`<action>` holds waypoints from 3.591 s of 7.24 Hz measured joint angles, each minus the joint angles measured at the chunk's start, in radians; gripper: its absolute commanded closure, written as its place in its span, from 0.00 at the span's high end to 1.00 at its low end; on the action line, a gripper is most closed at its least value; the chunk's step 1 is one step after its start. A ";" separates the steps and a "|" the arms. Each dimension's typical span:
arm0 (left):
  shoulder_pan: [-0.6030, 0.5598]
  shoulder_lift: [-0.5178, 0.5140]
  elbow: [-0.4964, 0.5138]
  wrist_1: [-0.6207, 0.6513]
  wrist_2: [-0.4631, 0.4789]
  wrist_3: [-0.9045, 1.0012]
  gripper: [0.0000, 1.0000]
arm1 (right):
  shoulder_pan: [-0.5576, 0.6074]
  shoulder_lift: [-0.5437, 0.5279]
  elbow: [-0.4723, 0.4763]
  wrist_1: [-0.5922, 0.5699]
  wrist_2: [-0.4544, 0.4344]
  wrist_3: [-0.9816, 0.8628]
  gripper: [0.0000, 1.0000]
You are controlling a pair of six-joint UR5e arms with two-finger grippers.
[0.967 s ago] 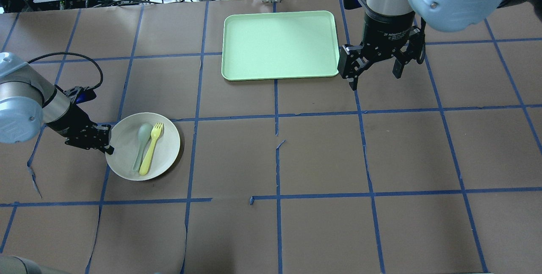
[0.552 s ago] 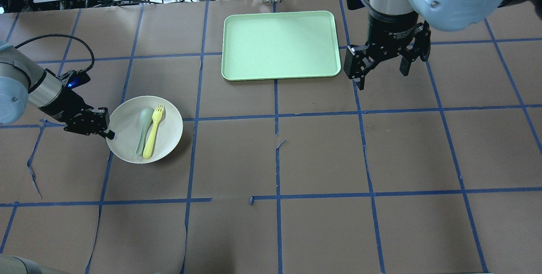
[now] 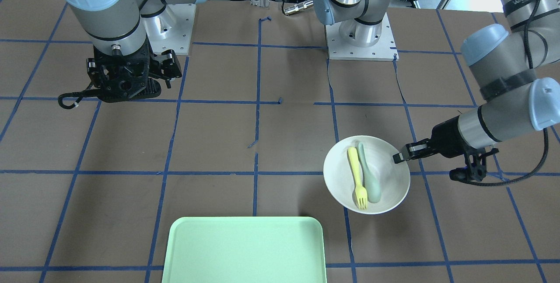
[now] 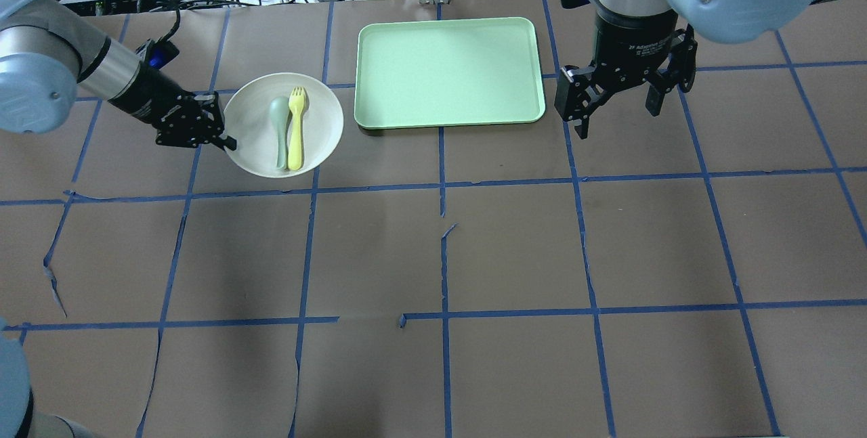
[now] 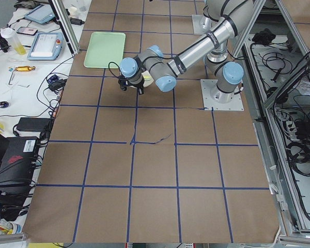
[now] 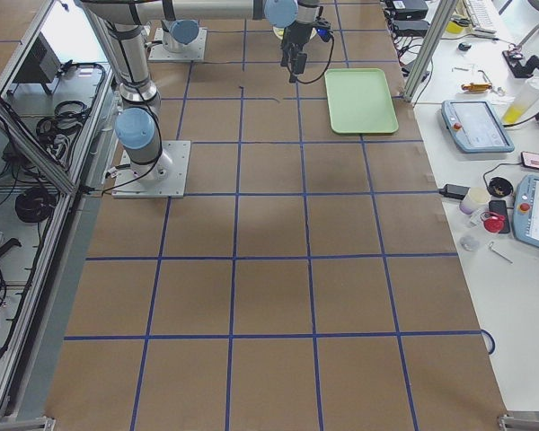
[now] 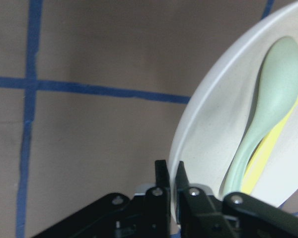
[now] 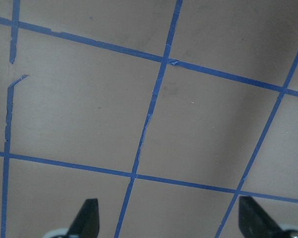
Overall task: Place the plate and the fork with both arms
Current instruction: 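Carry the plate with the left gripper onto the green tray, then lower the plate onto the tray and open the left gripper, then lift the left gripper away while the right gripper moves over the plate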
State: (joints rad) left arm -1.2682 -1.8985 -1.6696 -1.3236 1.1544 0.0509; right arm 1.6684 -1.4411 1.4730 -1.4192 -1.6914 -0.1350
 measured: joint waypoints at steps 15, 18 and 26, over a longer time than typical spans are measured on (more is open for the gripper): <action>-0.371 -0.567 0.578 0.179 -0.060 -0.314 0.00 | -0.001 -0.002 0.006 0.008 -0.001 -0.001 1.00; -0.371 -0.568 0.569 0.173 -0.031 -0.236 0.88 | -0.001 -0.002 0.004 0.008 0.001 -0.002 1.00; -0.321 -0.280 0.483 -0.110 0.262 -0.171 1.00 | 0.003 0.169 -0.024 -0.281 0.125 0.087 1.00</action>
State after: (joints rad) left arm -1.5896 -2.1785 -1.1865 -1.4340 1.4161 -0.1202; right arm 1.6713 -1.2723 1.4487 -1.7005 -1.5665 -0.0483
